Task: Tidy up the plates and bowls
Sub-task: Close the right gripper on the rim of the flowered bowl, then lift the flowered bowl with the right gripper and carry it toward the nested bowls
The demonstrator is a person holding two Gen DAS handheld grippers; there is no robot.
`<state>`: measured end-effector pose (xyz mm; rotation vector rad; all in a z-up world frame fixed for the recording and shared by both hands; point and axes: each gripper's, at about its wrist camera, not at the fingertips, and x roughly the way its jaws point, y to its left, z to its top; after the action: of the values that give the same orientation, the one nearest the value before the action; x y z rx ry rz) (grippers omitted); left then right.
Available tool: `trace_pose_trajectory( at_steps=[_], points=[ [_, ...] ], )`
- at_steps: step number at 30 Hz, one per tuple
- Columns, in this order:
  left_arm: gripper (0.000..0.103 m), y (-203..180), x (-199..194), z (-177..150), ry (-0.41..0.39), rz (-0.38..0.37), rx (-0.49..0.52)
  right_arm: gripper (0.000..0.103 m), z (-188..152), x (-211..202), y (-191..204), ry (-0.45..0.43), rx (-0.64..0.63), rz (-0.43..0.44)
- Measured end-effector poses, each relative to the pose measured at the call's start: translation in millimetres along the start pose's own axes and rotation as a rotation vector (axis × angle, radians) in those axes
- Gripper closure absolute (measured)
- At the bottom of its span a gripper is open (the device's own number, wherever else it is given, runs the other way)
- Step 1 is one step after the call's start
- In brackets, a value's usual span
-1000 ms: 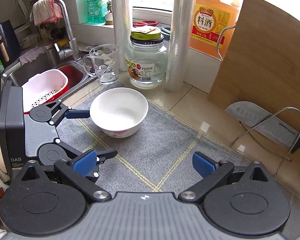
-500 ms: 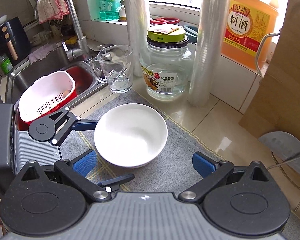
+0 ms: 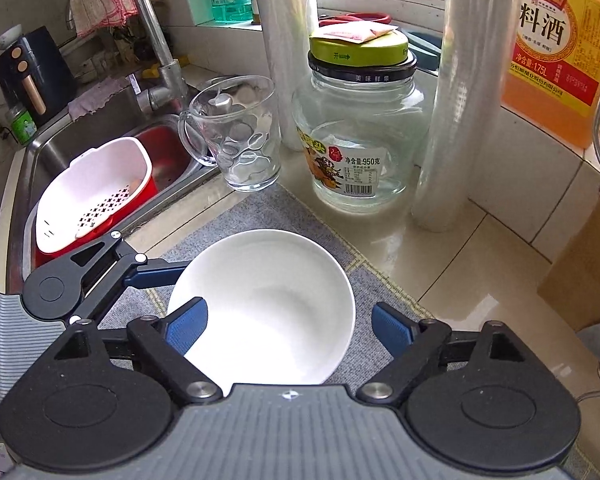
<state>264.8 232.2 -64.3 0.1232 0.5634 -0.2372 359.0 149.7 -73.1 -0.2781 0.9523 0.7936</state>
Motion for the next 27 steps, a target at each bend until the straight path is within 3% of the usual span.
trace_pose_trajectory(
  at_steps=[11,27],
  points=[
    [0.008,1,0,0,0.003,-0.004,0.000,0.026,6,12,-3,0.013,-0.009,0.040],
    [0.008,-6,-12,7,0.030,-0.005,0.030,0.027,5,0,2,0.013,0.012,0.050]
  ],
)
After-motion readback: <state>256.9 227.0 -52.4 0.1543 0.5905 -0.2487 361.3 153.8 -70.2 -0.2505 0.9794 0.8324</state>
